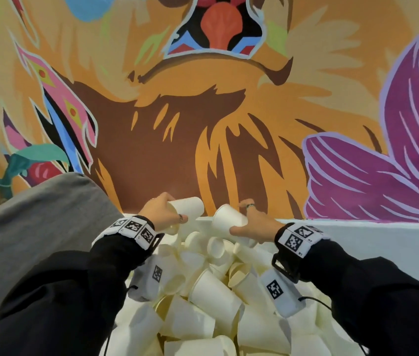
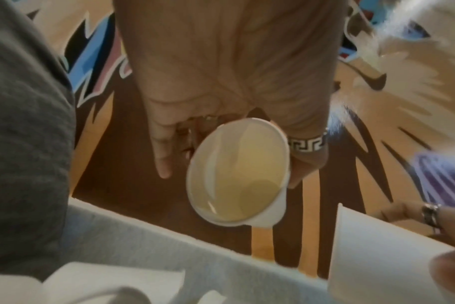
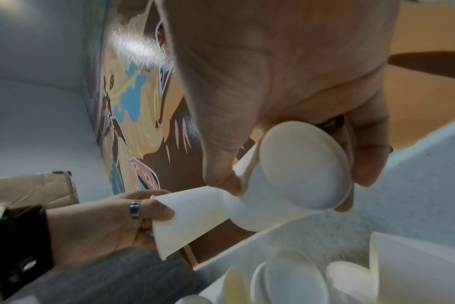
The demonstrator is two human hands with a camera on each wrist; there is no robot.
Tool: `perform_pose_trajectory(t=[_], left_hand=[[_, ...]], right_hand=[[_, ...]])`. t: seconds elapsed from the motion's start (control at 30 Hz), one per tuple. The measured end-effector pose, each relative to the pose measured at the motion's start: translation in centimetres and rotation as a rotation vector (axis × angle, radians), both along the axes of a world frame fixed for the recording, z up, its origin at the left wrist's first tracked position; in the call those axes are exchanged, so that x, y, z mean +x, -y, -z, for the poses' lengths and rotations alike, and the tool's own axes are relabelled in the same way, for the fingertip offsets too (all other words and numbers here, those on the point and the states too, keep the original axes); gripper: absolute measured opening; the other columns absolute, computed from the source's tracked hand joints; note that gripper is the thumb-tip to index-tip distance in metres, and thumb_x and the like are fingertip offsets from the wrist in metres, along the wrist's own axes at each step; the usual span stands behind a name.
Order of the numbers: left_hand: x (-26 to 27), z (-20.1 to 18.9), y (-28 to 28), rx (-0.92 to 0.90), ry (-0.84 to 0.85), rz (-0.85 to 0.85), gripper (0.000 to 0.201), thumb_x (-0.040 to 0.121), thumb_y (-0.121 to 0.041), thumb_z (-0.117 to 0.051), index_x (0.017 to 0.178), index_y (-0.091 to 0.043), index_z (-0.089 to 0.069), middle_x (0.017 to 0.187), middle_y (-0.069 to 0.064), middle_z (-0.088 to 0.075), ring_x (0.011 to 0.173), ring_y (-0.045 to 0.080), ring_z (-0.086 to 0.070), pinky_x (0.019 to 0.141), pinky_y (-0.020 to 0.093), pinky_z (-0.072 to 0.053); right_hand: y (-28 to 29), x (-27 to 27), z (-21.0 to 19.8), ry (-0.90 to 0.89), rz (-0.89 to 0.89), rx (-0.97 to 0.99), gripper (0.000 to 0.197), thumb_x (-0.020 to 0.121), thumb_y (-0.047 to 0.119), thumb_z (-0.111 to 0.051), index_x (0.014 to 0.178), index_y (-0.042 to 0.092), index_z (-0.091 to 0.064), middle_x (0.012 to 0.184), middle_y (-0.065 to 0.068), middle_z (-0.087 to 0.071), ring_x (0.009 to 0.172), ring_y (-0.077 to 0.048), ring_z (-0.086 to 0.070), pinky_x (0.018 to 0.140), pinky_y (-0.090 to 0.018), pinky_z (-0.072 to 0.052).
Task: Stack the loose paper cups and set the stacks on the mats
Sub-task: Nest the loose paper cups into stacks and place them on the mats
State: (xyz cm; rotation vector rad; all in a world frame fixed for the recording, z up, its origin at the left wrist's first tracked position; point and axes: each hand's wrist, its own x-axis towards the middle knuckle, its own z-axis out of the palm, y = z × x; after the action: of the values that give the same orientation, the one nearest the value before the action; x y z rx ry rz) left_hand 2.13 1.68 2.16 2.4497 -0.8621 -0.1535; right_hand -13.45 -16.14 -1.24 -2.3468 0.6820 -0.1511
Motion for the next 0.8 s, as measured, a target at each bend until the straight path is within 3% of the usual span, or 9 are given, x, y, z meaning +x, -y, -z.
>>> perform_pose_trajectory(t=[0.1,0.23,0.37,0.53,0.7,0.8], left_hand=[[-0.4,-1.5,-1.4,-0.177,-0.140,0.040,0.042,0.077,-0.025,-0.074,0.110,-0.020,-0.049,0.110,0.007,-0.056,0.091,0.021,-0.058,0.070,0.031,-0.053],[-1.7,-2.9,-2.7,-0.367,-0.341,0.087,0.046,0.075,-0.020,-0.078,0.112,-0.014,-0.050,0.110,0.011,-0.058,0.099,0.027,-0.063,0.082,0.043,-0.057],[-2.8,-4.1,-3.7,-0.392,-0.372,0.149,0.053,0.072,-0.026,-0.079,0.115,-0.013,-0.051,0.115,0.011,-0.061,0.104,0.026,-0.063,0.091,0.044,-0.053],[-4.6,-5.6,-4.6,-0.452,-0.425,0.210,0.058,0.081,-0.026,-0.069,0.134,-0.015,-0.046,0.126,0.008,-0.058,0.115,0.023,-0.056,0.096,0.037,-0.048],[-7.0,-6.4,-4.9,-0.428,-0.558,0.265,0.049,0.084,-0.021,-0.067,0.130,-0.023,-0.048,0.118,0.006,-0.061,0.100,0.026,-0.064,0.080,0.041,-0.057],[-7.7,-6.4,-4.9,-0.418,-0.510,0.268,0.043,0.083,-0.016,-0.069,0.123,-0.018,-0.053,0.112,0.010,-0.062,0.093,0.026,-0.065,0.074,0.041,-0.059]], right_hand=[[0.6,-0.8,-1.5,0.141,-0.004,-0.001,0.072,0.083,0.030,-0.068,0.135,0.018,-0.021,0.111,-0.008,-0.048,0.095,-0.029,-0.058,0.064,-0.033,-0.051],[0.3,-2.2,-3.1,0.209,-0.081,0.046,0.081,0.080,0.026,-0.073,0.140,0.020,-0.018,0.120,-0.012,-0.049,0.101,-0.027,-0.056,0.072,-0.037,-0.055],[-0.8,-3.2,-4.5,0.260,-0.150,0.115,0.081,0.080,0.019,-0.074,0.140,0.021,-0.020,0.129,-0.009,-0.045,0.099,-0.019,-0.054,0.076,-0.035,-0.056],[-2.5,-4.0,-6.4,0.332,-0.237,0.193,0.082,0.075,0.011,-0.077,0.138,0.026,-0.027,0.131,-0.005,-0.047,0.106,-0.019,-0.056,0.086,-0.036,-0.056],[-4.3,-4.1,-7.2,0.340,-0.329,0.252,0.080,0.073,0.007,-0.078,0.135,0.028,-0.032,0.124,-0.003,-0.052,0.102,-0.018,-0.061,0.086,-0.034,-0.056],[-5.1,-3.7,-6.9,0.362,-0.312,0.320,0.067,0.079,0.020,-0.073,0.133,0.026,-0.034,0.122,-0.006,-0.053,0.103,-0.021,-0.061,0.084,-0.035,-0.057]])
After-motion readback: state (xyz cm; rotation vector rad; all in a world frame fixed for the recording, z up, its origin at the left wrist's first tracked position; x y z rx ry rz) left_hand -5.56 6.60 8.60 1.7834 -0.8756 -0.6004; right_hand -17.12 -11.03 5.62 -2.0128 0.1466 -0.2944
